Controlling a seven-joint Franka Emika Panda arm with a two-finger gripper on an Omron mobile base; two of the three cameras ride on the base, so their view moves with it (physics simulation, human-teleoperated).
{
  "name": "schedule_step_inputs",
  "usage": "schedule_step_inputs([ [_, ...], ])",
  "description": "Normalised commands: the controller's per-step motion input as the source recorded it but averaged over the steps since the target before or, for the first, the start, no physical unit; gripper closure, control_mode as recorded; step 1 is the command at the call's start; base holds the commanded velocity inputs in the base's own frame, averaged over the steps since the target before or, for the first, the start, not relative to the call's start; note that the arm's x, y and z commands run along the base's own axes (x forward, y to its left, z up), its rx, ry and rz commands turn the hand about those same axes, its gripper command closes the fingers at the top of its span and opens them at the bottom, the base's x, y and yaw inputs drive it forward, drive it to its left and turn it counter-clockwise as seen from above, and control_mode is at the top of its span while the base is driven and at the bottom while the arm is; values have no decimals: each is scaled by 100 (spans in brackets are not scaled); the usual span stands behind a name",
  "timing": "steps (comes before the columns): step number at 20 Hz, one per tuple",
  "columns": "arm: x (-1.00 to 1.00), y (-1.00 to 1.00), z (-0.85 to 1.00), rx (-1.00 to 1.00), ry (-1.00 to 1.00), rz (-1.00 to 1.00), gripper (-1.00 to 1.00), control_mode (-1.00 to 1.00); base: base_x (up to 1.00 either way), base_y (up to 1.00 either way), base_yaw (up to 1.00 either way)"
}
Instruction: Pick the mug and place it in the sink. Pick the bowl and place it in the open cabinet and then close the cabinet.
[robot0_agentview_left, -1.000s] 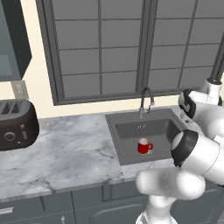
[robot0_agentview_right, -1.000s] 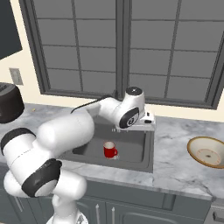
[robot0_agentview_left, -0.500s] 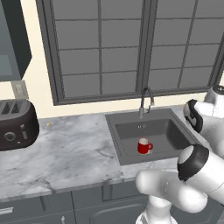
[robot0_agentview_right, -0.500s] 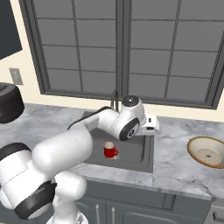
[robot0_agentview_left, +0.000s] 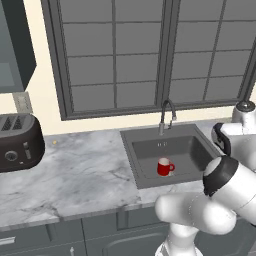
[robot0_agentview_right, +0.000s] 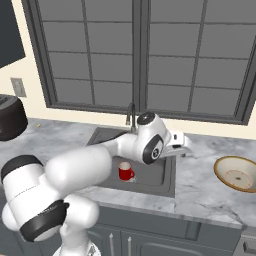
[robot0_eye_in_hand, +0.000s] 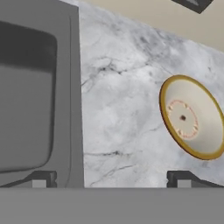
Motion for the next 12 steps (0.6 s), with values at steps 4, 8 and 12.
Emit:
schedule_step_inputs([
  [4,12,-45,0,-5,6,-5,-100,-100,0,0,0],
  [8,2,-56,0,0,3,0,-100,-100,0,0,0],
  [12,0,-58,0,0,0,0,-100,-100,0,0,0],
])
